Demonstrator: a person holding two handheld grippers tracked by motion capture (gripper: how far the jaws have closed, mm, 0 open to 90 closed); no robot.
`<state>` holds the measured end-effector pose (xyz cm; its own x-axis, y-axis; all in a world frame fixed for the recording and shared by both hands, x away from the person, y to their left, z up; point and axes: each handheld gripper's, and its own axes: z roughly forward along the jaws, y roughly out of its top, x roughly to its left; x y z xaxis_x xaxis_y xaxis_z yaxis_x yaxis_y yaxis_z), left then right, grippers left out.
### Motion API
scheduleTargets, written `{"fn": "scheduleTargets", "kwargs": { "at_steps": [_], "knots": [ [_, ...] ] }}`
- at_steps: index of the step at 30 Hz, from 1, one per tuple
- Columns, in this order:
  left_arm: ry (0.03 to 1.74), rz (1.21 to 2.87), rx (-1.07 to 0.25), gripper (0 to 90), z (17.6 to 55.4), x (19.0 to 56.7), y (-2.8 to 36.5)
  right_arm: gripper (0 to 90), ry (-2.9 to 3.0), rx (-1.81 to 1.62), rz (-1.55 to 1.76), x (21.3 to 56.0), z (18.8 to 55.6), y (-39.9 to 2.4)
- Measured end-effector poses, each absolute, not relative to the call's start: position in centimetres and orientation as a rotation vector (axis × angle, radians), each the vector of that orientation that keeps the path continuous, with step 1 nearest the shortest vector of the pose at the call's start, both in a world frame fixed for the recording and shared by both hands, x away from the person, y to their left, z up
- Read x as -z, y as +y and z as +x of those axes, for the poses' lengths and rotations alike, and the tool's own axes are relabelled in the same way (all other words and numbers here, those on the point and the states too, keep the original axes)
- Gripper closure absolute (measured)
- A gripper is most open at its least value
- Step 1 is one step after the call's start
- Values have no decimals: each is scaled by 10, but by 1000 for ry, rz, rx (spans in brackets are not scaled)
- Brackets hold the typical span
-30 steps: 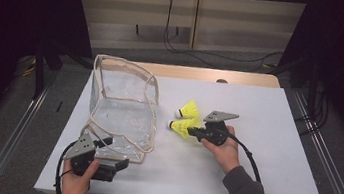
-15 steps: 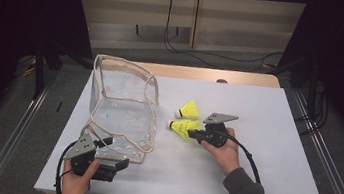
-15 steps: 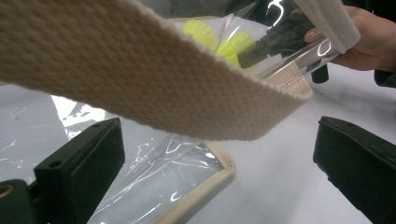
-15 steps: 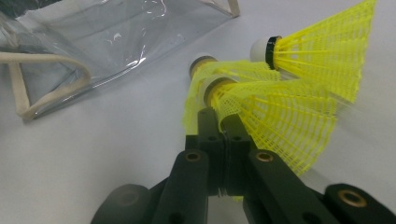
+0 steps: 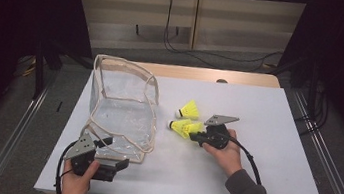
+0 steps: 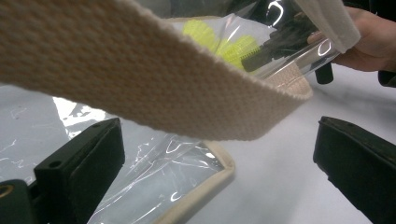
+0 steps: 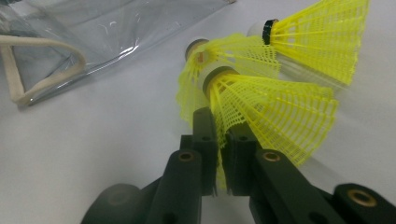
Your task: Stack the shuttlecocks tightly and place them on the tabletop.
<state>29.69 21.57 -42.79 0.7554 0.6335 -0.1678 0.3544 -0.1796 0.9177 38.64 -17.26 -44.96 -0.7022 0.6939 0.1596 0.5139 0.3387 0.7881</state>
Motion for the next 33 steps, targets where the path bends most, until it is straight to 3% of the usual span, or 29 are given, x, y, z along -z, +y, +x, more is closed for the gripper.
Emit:
{"fn": "scheduleTargets", "kwargs": {
  "at_steps": [9,15,33],
  "knots": [
    [773,1796,-299,20,297,427,215,778,2395,-1281,1108,447,384,-180],
    [771,1799,-299,19,297,427,215,886,2419,-1289,1091,446,382,-181],
    [772,1797,-298,20,297,427,215,900,2425,-1318,1039,444,381,-172]
  ]
}}
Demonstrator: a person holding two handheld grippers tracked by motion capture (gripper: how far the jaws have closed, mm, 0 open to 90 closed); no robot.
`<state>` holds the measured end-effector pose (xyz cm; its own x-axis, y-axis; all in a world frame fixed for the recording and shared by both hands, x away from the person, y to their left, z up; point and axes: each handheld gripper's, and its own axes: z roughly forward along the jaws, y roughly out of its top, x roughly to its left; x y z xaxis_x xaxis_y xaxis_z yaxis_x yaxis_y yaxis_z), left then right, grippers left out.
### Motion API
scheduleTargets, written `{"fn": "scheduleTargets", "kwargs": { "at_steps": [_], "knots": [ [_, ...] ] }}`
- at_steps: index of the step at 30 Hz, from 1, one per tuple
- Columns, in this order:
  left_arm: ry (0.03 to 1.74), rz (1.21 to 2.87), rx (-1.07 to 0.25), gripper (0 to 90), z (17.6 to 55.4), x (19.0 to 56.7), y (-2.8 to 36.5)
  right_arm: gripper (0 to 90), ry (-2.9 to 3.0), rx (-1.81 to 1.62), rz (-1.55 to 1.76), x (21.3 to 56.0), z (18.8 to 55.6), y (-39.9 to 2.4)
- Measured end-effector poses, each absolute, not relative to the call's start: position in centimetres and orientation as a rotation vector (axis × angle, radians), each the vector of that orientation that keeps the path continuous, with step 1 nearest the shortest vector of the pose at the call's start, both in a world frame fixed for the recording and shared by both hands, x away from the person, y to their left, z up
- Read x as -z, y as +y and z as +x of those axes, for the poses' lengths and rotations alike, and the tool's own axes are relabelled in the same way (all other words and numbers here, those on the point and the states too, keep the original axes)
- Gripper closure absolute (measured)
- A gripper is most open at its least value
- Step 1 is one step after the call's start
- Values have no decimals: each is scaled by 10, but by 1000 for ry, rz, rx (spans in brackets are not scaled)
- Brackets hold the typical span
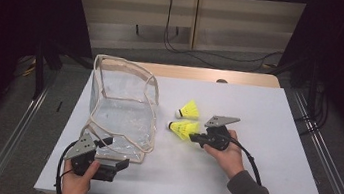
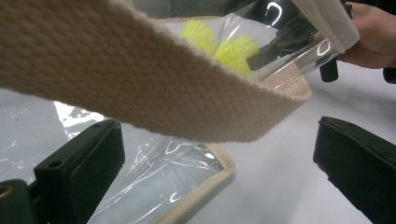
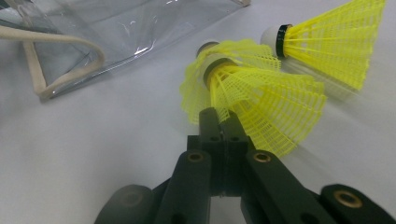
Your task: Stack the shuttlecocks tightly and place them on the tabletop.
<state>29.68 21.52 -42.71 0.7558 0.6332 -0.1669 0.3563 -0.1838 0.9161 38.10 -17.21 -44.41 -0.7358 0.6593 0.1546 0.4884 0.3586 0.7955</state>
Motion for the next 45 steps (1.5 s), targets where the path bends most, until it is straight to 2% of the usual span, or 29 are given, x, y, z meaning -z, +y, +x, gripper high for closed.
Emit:
{"fn": "scheduleTargets", "kwargs": {
  "at_steps": [23,38,45],
  "knots": [
    [771,1796,-298,20,297,427,215,882,2415,-1302,1052,446,384,-167],
    [772,1792,-299,20,296,427,215,699,2398,-1308,1073,440,380,-171],
    [772,1801,-300,20,297,427,215,663,2389,-1305,1074,435,378,-177]
  ]
}}
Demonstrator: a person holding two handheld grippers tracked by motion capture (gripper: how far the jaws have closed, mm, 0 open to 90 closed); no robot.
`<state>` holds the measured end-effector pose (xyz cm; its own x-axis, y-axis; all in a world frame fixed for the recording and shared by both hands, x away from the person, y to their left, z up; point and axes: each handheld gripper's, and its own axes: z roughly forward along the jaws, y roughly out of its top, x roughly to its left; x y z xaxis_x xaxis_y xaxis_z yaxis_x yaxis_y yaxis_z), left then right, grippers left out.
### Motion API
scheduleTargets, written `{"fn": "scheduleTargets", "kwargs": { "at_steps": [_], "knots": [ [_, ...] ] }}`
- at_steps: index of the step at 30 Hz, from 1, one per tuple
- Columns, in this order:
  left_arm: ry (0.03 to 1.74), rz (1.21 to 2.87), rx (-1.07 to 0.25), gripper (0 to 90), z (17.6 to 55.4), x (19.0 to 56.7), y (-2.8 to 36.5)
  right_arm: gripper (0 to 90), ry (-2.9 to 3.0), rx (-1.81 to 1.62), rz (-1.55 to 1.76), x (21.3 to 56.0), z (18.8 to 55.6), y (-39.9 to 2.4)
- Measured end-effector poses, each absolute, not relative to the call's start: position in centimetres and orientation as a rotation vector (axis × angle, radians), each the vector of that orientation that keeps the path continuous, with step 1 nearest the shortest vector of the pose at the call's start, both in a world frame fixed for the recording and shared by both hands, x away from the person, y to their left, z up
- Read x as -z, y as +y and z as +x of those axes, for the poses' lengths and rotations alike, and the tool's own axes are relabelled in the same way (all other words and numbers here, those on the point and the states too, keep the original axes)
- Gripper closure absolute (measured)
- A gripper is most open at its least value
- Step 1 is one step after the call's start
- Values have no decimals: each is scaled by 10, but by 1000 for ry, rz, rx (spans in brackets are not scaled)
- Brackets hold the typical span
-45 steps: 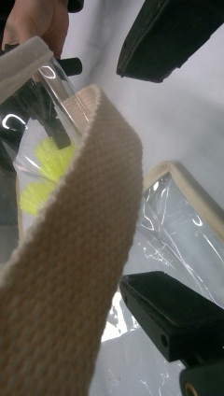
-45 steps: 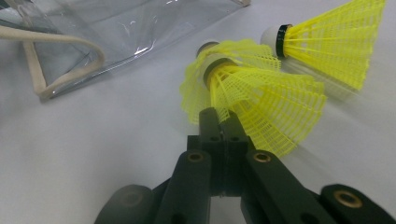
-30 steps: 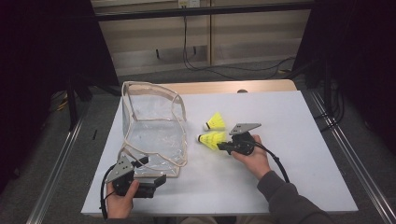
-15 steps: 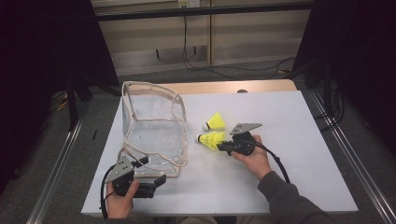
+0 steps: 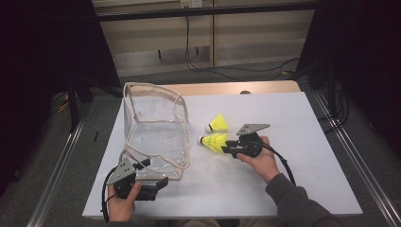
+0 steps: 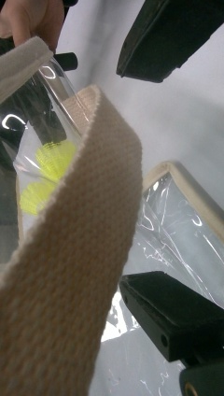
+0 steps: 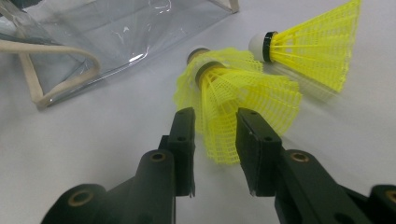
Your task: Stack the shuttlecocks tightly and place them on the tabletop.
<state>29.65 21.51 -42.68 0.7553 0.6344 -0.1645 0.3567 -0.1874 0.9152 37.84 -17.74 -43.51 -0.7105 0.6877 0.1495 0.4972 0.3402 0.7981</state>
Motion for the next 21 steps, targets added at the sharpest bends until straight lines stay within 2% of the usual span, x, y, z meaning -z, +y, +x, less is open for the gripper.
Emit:
{"fn": "scheduleTargets", "kwargs": {
  "at_steps": [16,21],
  "knots": [
    [775,1800,-300,20,296,427,215,562,2367,-1290,1079,420,374,-193],
    [772,1800,-300,19,296,426,214,501,2339,-1297,1093,415,373,-200]
  ]
}}
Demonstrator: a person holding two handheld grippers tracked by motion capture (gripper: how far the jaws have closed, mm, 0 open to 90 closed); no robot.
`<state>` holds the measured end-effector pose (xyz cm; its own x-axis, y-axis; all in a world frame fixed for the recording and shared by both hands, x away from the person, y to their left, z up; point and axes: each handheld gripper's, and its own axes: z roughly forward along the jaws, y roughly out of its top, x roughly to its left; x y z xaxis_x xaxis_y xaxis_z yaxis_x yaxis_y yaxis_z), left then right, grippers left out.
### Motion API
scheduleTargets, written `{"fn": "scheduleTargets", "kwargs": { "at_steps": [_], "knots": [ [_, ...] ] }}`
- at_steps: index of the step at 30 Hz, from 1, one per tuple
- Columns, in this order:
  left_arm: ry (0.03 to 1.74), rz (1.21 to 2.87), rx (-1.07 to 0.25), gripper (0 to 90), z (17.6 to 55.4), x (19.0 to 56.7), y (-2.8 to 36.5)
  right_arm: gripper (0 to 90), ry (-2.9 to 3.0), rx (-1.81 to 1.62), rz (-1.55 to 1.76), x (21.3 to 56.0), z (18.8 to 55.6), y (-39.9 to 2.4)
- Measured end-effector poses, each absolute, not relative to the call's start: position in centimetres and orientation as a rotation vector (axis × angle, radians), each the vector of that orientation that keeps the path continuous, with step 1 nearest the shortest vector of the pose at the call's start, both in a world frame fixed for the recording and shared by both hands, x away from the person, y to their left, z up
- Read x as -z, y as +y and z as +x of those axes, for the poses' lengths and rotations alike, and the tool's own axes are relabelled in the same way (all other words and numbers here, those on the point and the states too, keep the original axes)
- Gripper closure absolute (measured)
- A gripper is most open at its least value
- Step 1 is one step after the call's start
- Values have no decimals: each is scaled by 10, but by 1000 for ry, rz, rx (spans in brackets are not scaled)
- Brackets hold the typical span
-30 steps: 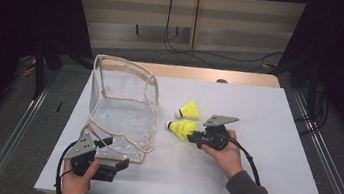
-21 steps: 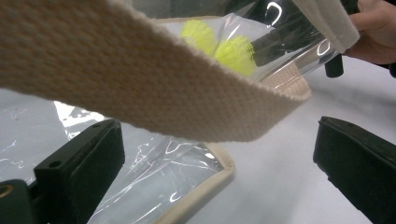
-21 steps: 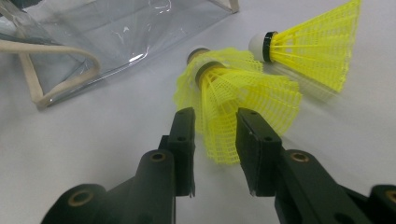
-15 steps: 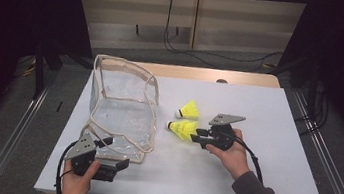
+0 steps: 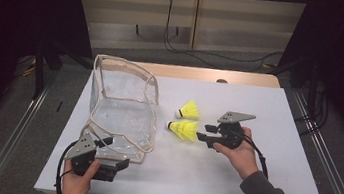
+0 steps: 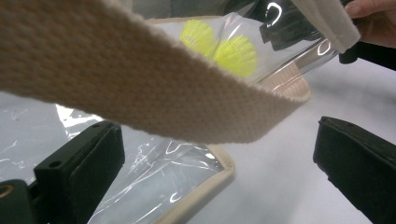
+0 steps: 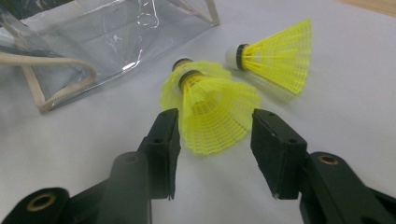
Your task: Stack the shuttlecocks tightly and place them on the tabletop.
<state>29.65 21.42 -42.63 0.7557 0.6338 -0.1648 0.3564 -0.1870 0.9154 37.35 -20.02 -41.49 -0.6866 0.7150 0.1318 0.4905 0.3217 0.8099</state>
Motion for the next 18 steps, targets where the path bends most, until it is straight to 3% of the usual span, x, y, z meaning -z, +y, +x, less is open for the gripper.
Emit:
{"fn": "scheduleTargets", "kwargs": {
  "at_steps": [18],
  "knots": [
    [771,1792,-294,19,296,427,215,252,2230,-1290,1197,410,389,-209]
  ]
}}
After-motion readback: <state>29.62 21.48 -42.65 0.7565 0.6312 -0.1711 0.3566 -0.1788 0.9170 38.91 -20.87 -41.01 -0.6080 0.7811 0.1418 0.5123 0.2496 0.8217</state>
